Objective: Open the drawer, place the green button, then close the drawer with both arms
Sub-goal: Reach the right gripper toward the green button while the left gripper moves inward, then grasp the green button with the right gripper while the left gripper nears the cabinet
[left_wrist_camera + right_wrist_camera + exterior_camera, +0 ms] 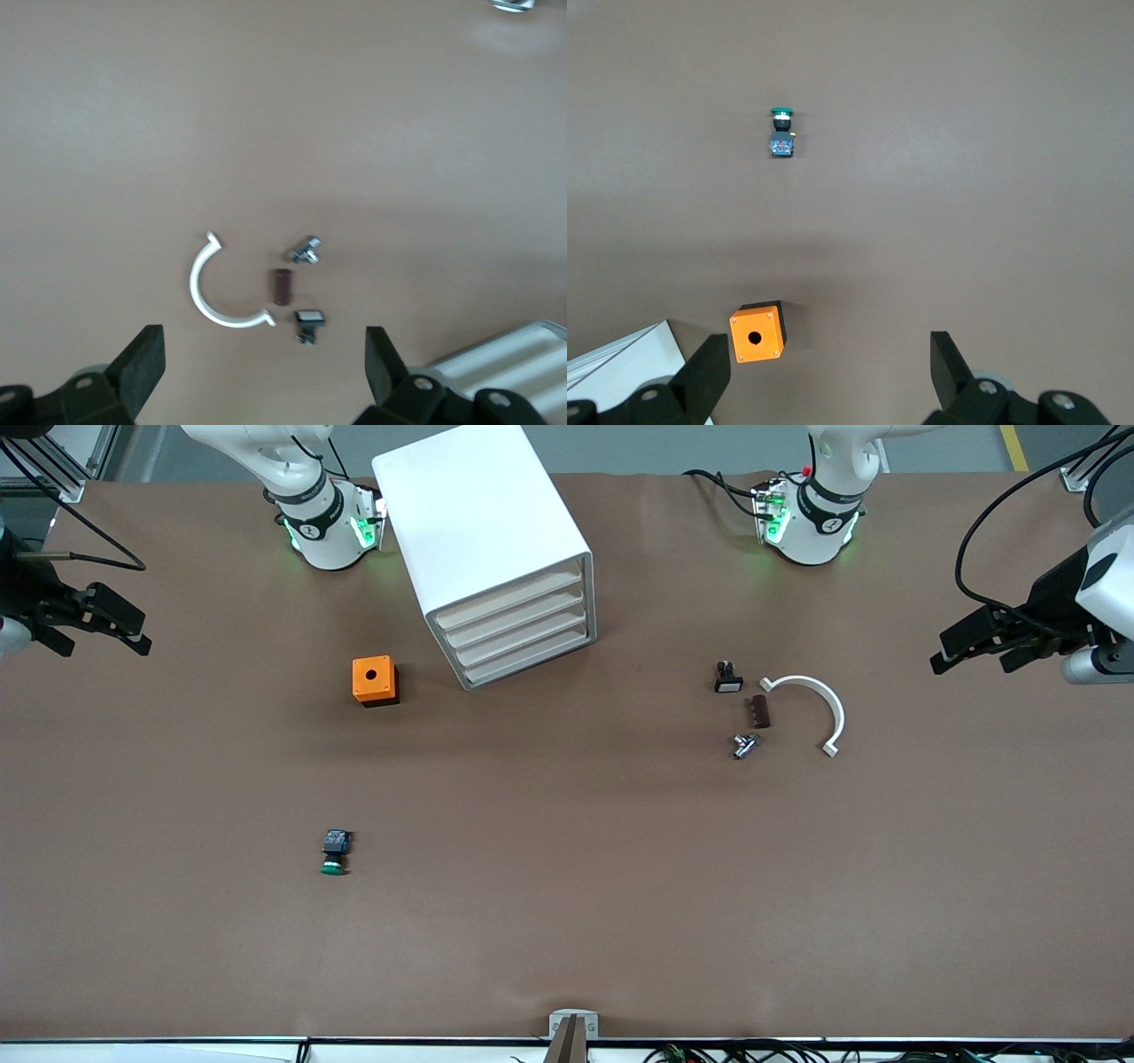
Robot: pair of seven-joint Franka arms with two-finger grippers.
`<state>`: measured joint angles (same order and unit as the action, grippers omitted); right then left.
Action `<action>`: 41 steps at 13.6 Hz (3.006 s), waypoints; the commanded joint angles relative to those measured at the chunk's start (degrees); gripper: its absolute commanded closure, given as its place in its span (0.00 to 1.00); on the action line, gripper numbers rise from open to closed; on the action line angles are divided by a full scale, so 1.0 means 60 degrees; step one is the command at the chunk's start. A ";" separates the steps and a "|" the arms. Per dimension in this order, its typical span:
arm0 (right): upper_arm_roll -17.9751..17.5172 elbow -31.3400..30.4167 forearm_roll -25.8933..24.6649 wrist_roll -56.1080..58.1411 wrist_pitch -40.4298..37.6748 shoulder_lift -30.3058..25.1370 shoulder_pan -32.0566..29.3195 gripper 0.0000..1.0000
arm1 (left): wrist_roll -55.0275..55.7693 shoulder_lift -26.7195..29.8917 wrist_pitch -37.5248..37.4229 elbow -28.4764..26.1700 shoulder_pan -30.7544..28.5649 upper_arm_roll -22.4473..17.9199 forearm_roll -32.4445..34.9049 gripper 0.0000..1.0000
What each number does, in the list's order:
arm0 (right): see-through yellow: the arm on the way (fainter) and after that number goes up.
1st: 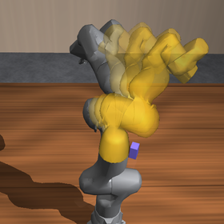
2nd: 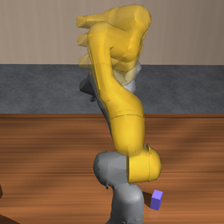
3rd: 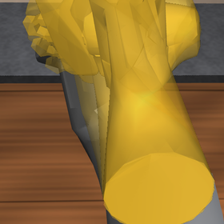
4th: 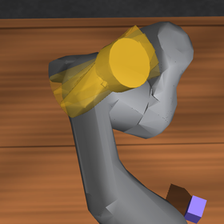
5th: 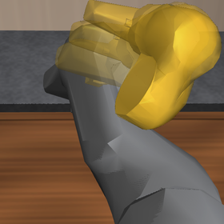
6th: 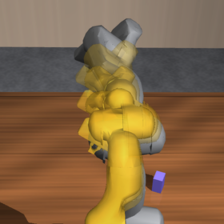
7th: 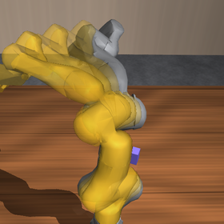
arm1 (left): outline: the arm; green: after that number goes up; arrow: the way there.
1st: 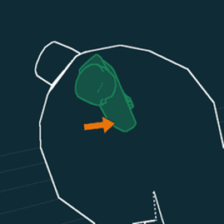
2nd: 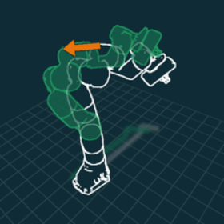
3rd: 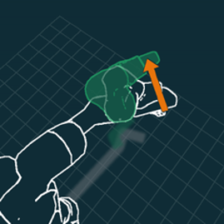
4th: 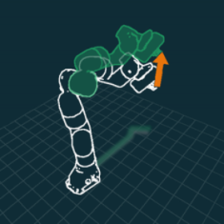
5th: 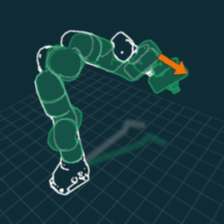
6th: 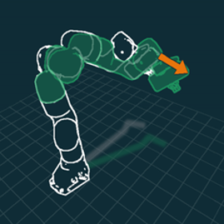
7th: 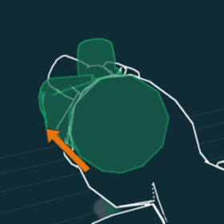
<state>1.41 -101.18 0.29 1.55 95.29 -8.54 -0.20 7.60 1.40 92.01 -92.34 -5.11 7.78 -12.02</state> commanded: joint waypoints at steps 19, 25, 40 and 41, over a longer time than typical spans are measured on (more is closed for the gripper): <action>0.0029 0.0677 -0.0004 -0.2440 0.4052 0.5509 0.1088 0.00 | 0.6182 -0.2997 -0.1288 0.1120 0.1141 0.0564 -0.5088 0.00; 0.0029 0.0662 -0.0004 -0.3419 0.5854 0.6915 0.1307 0.00 | 0.8532 -0.4084 0.0191 0.1694 0.2520 0.0534 -0.4970 0.00; 0.0029 0.0648 -0.0018 -0.3995 0.7336 0.8206 0.1674 0.12 | 1.2777 -0.7188 0.1232 0.2439 0.4616 0.0475 -0.5029 0.00; 0.0029 0.0633 -0.0018 -0.3936 0.7321 0.8206 0.1689 0.17 | 1.3188 -0.7423 0.1334 0.2571 0.4689 0.0475 -0.5043 0.00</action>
<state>1.34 -97.77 0.40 -21.50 139.77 40.47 9.39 81.65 -39.27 99.71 -80.91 21.99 11.06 -42.06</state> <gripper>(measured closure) 0.106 0.000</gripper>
